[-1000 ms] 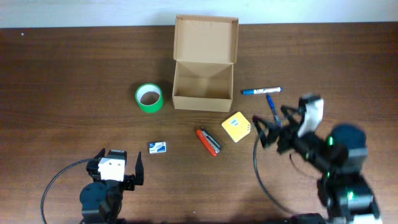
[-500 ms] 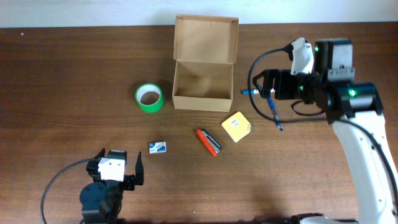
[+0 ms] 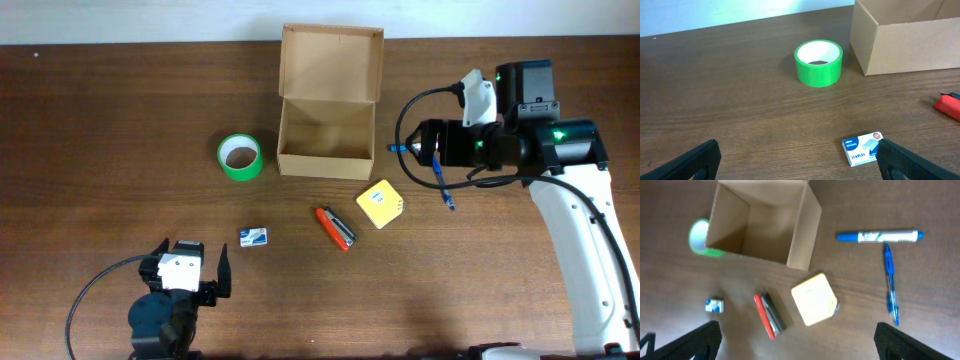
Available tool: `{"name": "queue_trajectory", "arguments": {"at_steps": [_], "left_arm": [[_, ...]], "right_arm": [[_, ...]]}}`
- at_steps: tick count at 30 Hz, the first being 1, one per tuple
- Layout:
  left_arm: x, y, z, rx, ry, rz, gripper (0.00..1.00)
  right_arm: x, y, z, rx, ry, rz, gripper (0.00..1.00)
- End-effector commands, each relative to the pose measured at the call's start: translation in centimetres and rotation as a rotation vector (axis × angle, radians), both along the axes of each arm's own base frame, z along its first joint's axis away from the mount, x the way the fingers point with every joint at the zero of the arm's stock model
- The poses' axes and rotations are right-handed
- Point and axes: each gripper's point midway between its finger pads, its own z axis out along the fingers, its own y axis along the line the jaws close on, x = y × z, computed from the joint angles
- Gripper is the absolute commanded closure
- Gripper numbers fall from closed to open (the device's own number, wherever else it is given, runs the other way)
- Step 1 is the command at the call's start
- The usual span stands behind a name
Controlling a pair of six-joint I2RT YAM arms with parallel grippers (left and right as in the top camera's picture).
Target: Pack container
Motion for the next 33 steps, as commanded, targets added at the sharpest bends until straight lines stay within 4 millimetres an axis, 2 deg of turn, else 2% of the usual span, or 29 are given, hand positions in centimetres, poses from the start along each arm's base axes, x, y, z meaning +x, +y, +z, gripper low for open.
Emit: {"name": "queue_trajectory", "arguments": {"at_steps": [1,6,11,16,18,22,25,30,33], "left_arm": [[-0.1,-0.3,-0.1,0.007,0.004,-0.025,0.0],[-0.1,-0.7,-0.1,-0.014,0.002,-0.038,0.0],[-0.7,-4.3,0.4,-0.26,0.022,-0.171,0.01],[-2.1,-8.6,2.7,-0.354,-0.023,-0.442,0.01],[-2.3,-9.2,3.4,-0.395,-0.029,-0.475,0.0],[-2.2,-8.7,4.8,-0.42,-0.048,-0.434,0.0],[-1.7,-7.5,7.4,-0.386,-0.109,-0.361,0.01],[-1.0,-5.5,13.1,-0.344,-0.184,-0.249,0.0],[0.3,-4.7,15.2,-0.309,-0.156,-0.206,0.01]], "right_arm": [[-0.5,0.4,0.9,0.007,-0.004,0.022,0.01],[-1.9,0.2,1.2,-0.003,0.011,0.037,0.01],[-3.7,0.0,2.9,-0.011,-0.02,0.039,0.01],[-5.4,-0.3,4.3,-0.021,-0.053,0.045,0.01],[-6.1,-0.3,4.6,-0.022,-0.056,0.048,0.01],[-7.1,-0.4,5.0,-0.023,-0.054,0.047,0.01],[-7.7,-0.5,4.9,-0.023,-0.038,0.048,0.01],[-8.4,-0.6,4.5,-0.033,-0.006,0.052,0.01],[-8.4,-0.6,4.5,-0.031,-0.006,0.053,0.01]]}}
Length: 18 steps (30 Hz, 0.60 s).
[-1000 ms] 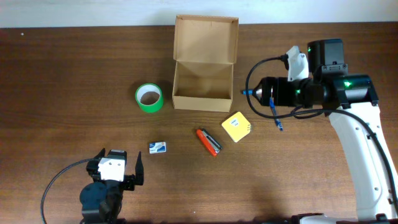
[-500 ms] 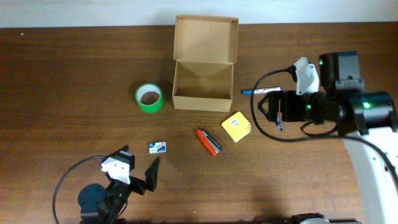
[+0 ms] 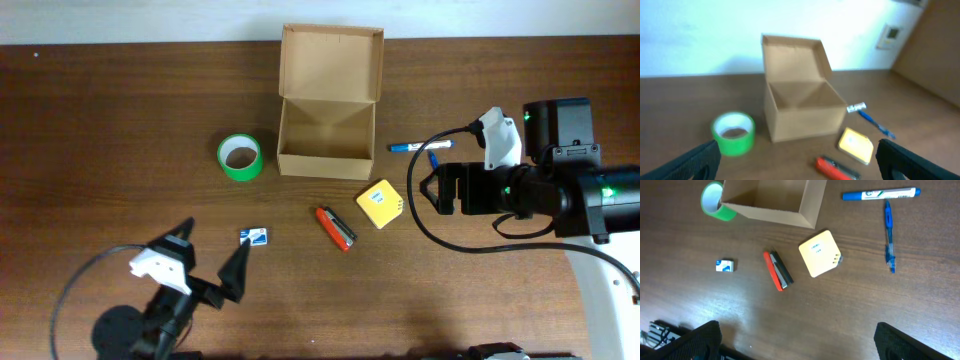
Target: Pack container
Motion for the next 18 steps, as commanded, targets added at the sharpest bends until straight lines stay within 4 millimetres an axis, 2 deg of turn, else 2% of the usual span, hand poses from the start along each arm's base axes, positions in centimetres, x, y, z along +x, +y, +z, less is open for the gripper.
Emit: {"name": "queue_trajectory", "arguments": {"at_steps": [1,6,9,12,18], "left_arm": [[2.1,1.5,1.8,0.035,0.051,0.086,0.01],[6.1,2.0,2.8,0.049,0.223,0.098,0.0],[9.0,3.0,2.8,0.128,0.324,0.127,0.01],[11.5,3.1,2.0,0.186,0.425,0.098,0.0],[15.9,1.3,-1.2,0.13,0.539,-0.027,0.0]], "right_arm": [[-0.1,0.1,0.8,-0.006,-0.029,0.013,0.01],[-0.3,0.1,0.7,-0.003,-0.022,0.015,0.01],[-0.1,0.1,0.7,-0.003,-0.027,0.014,0.01],[0.0,0.1,0.8,-0.003,-0.036,0.014,0.01],[1.4,0.2,1.6,0.001,-0.101,0.015,0.01]]}}
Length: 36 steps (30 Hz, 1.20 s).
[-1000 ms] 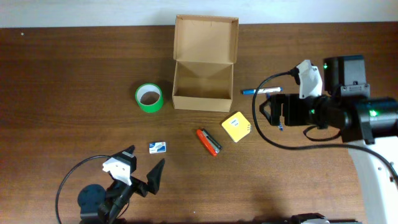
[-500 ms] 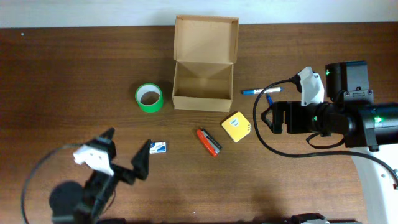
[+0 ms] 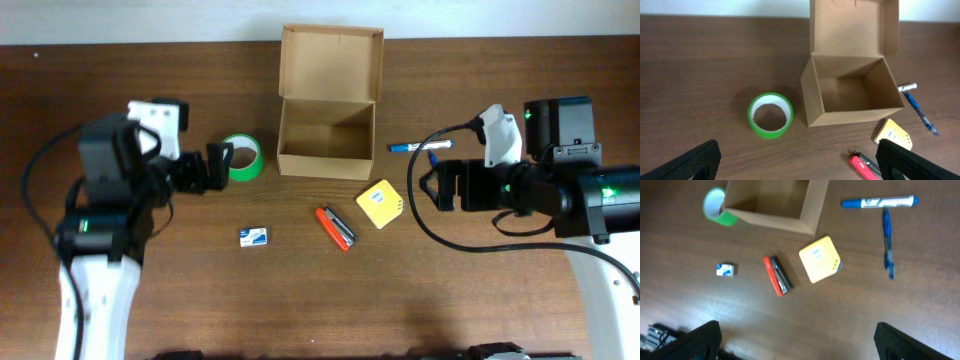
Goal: Pack container
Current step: 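Reach the left gripper to the green tape roll and grasp its rim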
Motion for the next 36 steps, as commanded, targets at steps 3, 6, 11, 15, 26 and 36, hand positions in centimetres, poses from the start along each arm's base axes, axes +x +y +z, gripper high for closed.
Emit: {"name": "queue_trajectory", "arguments": {"at_steps": [3,6,11,15,26,36], "left_arm": [[3.3,-0.9,-3.3,-0.023,0.058,-0.068,0.0],[4.9,-0.8,-6.0,-0.025,0.104,-0.066,0.0],[6.6,-0.4,-10.5,0.04,0.178,-0.046,0.04],[7.6,1.5,-13.4,0.244,0.219,0.074,0.03],[9.4,2.6,-16.7,0.402,0.228,0.159,0.07],[9.4,3.1,-20.3,0.35,0.305,0.135,0.11]], "right_arm": [[1.3,0.2,1.7,0.001,-0.101,0.013,0.01],[2.2,0.3,2.3,0.004,-0.145,0.013,0.01],[3.1,0.3,2.8,0.004,-0.186,0.011,0.01],[3.4,0.3,3.1,0.006,-0.207,0.011,0.01],[3.5,0.3,3.2,0.006,-0.21,0.011,0.01],[3.2,0.3,2.9,0.005,-0.194,0.012,0.01]]}}
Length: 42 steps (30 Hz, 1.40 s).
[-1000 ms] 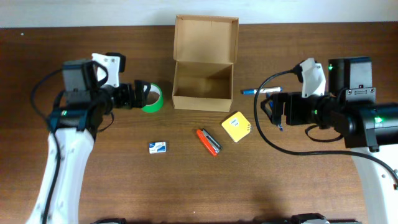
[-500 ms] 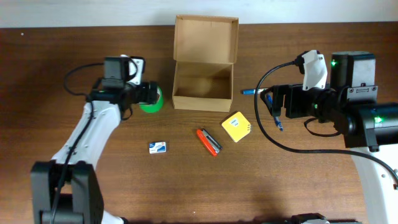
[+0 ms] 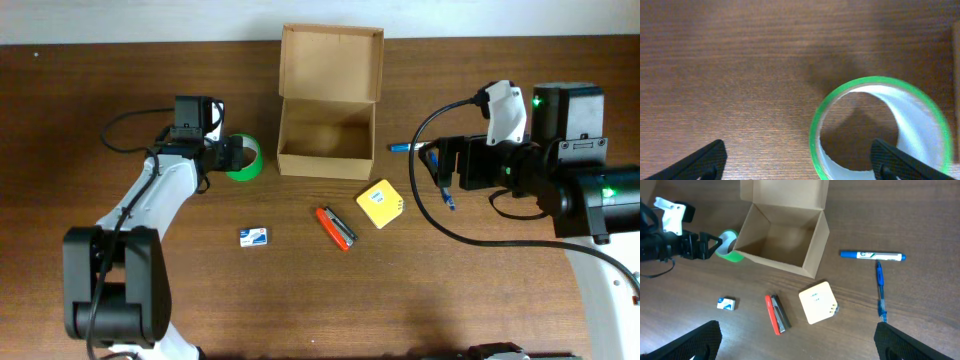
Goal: Pack container
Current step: 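Reach the left gripper to the green tape roll and grasp its rim, then carry the green tape with the left gripper and lower it into the box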
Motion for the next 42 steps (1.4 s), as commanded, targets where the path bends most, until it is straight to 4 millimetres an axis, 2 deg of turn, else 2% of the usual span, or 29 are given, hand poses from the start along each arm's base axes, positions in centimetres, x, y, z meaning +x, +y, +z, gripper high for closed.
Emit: {"name": "queue_trajectory", "arguments": {"at_steps": [1,4,7,17,23,24,29,37,40,42], "left_arm": [[0.7,-0.5,-1.0,-0.034,0.008,-0.027,0.18],[1.0,-0.5,-1.4,-0.036,0.003,-0.029,0.31],[1.0,-0.7,-1.8,-0.043,0.012,-0.033,0.49],[1.0,-0.8,-3.3,-0.047,0.035,-0.035,0.53],[1.1,-1.3,-4.1,-0.076,0.041,-0.041,0.62],[1.1,-1.3,-4.2,-0.077,0.042,-0.039,0.66],[1.1,-1.4,-4.3,-0.096,0.047,-0.022,0.98],[0.9,-1.4,-3.9,-0.109,0.073,0.005,0.98],[1.4,-1.5,-1.9,-0.108,0.086,0.004,0.98],[2.1,-1.9,0.4,-0.107,0.079,-0.004,0.98]], "right_arm": [[-0.3,0.1,0.6,-0.009,-0.015,0.011,0.01],[-0.4,0.1,0.4,-0.01,-0.006,0.011,0.01],[-0.6,0.0,0.3,-0.01,0.0,0.011,0.01],[-0.7,0.0,0.2,-0.011,0.009,0.011,0.0],[-0.7,0.0,0.2,-0.011,0.009,0.011,0.01],[-0.7,0.0,0.2,-0.011,0.009,0.011,0.01],[-0.7,0.0,0.2,-0.011,0.008,0.011,0.01],[-0.7,0.0,0.2,-0.011,0.007,0.01,0.01],[-0.5,0.0,0.4,-0.01,-0.002,0.01,0.01],[-0.4,0.1,0.5,-0.009,-0.009,0.01,0.01]]}}
